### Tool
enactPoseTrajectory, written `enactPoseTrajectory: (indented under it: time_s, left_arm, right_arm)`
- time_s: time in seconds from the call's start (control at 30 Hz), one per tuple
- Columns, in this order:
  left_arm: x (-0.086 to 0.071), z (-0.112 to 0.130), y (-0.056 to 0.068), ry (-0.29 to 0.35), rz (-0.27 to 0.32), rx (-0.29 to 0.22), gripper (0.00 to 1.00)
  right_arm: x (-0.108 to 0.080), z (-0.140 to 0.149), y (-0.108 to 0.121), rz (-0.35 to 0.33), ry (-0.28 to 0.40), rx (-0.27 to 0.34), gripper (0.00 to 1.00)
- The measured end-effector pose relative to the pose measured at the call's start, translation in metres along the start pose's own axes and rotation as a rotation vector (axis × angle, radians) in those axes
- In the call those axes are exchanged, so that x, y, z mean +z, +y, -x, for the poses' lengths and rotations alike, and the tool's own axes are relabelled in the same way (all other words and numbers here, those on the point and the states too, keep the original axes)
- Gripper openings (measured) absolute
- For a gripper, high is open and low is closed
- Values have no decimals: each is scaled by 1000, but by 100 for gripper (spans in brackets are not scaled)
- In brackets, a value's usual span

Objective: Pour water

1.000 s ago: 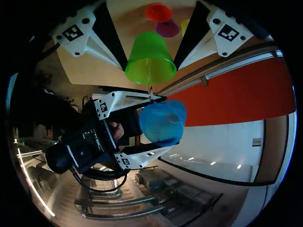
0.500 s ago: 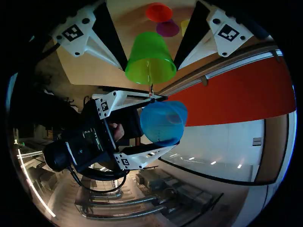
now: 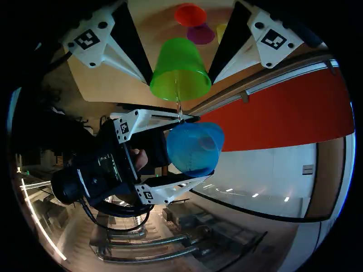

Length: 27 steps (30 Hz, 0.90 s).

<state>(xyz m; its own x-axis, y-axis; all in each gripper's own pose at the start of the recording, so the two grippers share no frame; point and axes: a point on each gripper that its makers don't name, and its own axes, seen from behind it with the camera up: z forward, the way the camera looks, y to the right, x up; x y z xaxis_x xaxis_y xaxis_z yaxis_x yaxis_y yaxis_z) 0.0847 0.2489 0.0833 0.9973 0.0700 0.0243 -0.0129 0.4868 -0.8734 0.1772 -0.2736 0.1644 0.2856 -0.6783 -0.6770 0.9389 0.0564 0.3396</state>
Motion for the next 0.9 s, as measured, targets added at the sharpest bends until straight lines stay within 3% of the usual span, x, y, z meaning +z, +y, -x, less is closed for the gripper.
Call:
enactPoseTrajectory:
  time_s: [0.9]
  left_arm:
    - [-1,-2,2,4,4,3,87]
  right_arm:
    - [1,-5,3,10,-6,-66,91]
